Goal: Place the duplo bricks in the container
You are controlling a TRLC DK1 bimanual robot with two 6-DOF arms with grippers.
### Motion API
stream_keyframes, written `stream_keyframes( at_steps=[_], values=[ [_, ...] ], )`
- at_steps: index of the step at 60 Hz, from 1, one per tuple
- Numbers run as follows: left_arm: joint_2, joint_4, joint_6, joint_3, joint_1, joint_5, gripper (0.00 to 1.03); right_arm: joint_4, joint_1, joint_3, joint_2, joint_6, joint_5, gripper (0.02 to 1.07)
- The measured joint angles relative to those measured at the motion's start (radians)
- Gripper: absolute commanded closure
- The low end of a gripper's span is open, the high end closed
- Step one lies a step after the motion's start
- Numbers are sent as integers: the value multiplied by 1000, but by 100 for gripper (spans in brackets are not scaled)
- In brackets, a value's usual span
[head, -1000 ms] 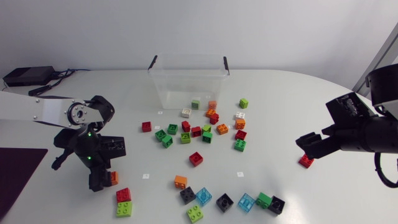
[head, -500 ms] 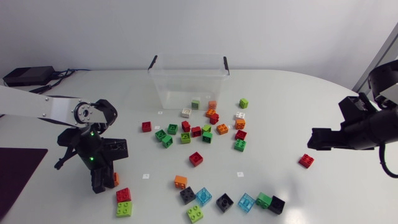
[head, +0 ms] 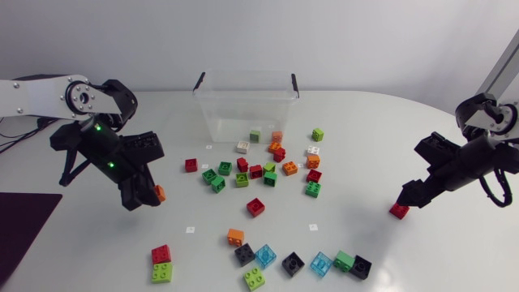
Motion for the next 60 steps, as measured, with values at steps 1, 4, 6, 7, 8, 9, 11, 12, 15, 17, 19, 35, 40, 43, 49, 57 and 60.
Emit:
stream_keyframes(
  at_steps=[1, 4, 6, 7, 8, 9, 11, 12, 15, 17, 19, 35, 40, 43, 49, 57, 60],
  values=[
    [0, 0, -4, 7, 0, 5, 78, 0, 0, 2, 13, -14, 0, 7],
    [0, 0, -19, 31, -1, 28, 78, 1, 0, 6, 44, -44, -1, 8],
    [0, -1, -26, 47, -2, 42, 78, 1, 0, 8, 71, -67, -1, 11],
    [0, -2, -31, 56, -2, 50, 78, 2, 0, 8, 79, -74, -1, 12],
    [0, -3, -34, 64, -2, 56, 78, 5, 0, 8, 88, -79, 0, 12],
    [0, -3, -46, 80, -2, 72, 78, 12, 0, 8, 106, -93, 0, 12],
    [0, -3, -52, 94, -2, 82, 78, 21, 0, 8, 122, -105, 0, 12],
    [0, -3, -56, 101, -2, 85, 78, 24, 0, 8, 127, -112, 1, 12],
    [0, -3, -69, 130, -2, 98, 78, 41, 0, 8, 145, -125, 4, 14],
    [0, -3, -76, 143, -2, 107, 78, 56, 0, 8, 153, -128, 10, 16],
    [-2, -3, -84, 158, -2, 114, 78, 79, -2, 8, 160, -138, 14, 16],
    [-3, -2, -136, 231, -3, 157, 78, 106, -14, 9, 209, -181, 35, 43],
    [-3, 13, -163, 253, -5, 174, 78, 123, -14, 9, 212, -193, 35, 59],
    [-3, 28, -181, 266, -5, 182, 78, 131, -14, 9, 212, -194, 35, 69],
    [-3, 55, -210, 289, -5, 197, 78, 132, -14, 9, 216, -197, 35, 78],
    [15, 101, -254, 319, -6, 205, 78, 132, -14, 9, 222, -196, 34, 78],
    [25, 122, -275, 327, -7, 209, 78, 132, -14, 9, 219, -196, 34, 78]
  ],
)
